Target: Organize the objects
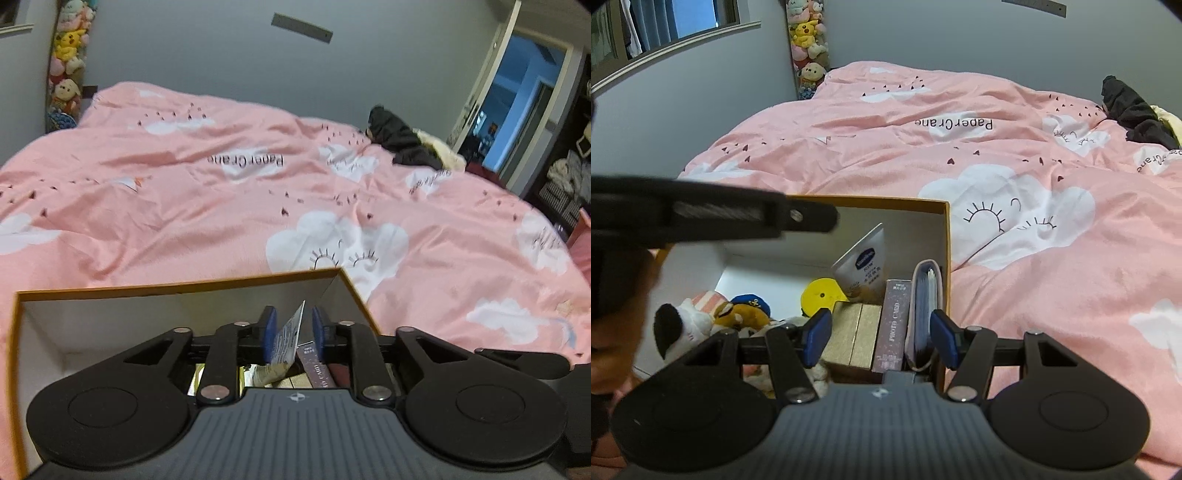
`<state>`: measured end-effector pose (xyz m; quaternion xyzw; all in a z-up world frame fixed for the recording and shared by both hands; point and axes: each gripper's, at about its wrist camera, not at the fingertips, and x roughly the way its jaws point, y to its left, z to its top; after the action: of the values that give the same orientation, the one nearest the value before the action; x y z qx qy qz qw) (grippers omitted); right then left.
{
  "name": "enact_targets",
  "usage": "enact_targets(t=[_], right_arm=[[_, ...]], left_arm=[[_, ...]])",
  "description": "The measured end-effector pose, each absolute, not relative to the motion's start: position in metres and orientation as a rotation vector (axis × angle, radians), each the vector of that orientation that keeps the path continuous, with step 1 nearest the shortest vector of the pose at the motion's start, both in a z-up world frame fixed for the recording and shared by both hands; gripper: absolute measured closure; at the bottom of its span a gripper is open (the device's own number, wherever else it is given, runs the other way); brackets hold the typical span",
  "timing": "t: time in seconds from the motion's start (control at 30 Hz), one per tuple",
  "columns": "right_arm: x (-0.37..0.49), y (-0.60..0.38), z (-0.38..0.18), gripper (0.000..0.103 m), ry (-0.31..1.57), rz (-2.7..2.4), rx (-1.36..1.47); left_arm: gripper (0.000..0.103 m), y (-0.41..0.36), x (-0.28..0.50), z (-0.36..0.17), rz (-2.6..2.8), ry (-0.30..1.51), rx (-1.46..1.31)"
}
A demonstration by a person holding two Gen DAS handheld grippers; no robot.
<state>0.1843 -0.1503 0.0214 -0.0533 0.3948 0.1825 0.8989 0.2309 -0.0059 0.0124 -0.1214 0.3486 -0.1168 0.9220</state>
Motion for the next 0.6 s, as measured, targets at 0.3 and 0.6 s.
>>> enact_targets(t=[0.3,0.6], right_arm=[[0.143,-0.156,0.052,0.041,0.757,0.366,-0.049],[0.098,-0.153,0.073,0.026,0.667,0.345,0.019]], left_arm=[[0.054,-0.002,0.165,0.059,-0.163,0.626,-0.146],[0.027,0.003,0.094,0.083,-0.039,0.458,-0.045]])
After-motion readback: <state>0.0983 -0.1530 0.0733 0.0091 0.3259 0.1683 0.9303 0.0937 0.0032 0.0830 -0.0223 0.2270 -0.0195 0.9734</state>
